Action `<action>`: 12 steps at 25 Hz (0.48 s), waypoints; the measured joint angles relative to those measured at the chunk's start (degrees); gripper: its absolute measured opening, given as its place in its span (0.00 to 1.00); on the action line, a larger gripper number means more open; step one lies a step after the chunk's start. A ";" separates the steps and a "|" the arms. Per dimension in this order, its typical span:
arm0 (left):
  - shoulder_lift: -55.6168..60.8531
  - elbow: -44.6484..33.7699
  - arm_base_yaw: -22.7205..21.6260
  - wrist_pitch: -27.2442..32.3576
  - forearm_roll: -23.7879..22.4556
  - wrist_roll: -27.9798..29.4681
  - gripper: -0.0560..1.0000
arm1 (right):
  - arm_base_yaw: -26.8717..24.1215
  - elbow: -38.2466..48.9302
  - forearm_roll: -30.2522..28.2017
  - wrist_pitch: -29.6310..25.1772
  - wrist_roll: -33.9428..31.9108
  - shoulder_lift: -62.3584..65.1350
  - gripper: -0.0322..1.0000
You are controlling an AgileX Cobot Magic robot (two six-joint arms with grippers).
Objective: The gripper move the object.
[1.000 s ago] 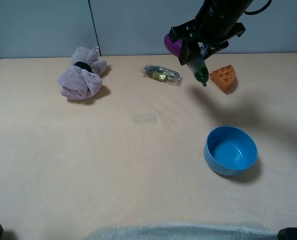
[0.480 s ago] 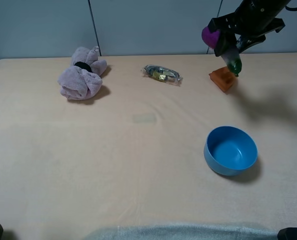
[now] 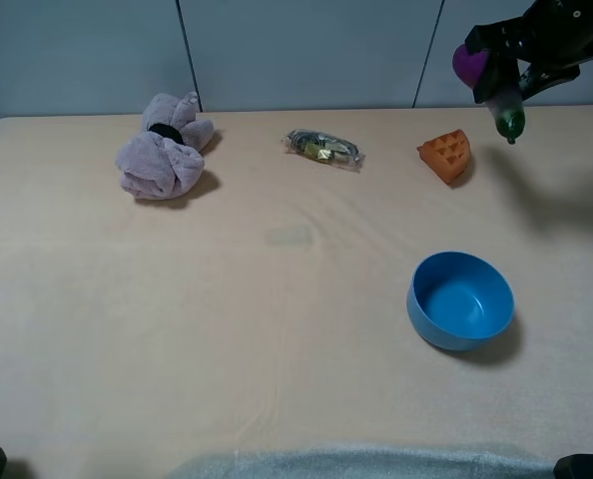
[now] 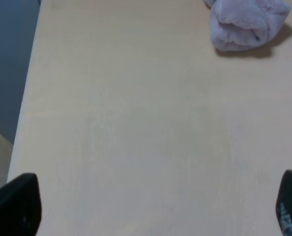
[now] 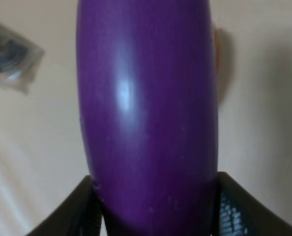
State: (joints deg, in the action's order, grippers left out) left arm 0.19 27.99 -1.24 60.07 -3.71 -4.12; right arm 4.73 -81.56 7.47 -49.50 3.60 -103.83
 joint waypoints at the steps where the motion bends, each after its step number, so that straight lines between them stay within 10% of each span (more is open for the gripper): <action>1: 0.00 0.00 0.00 0.00 0.00 0.00 0.95 | -0.67 0.00 0.06 0.06 0.00 0.00 0.37; 12: 0.00 0.00 0.00 0.00 0.00 0.00 0.95 | -6.35 0.00 0.44 2.69 0.16 -2.36 0.37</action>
State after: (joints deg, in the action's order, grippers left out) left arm 0.19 27.99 -1.24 60.07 -3.71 -4.12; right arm -1.62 -81.56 7.92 -46.81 3.77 -106.19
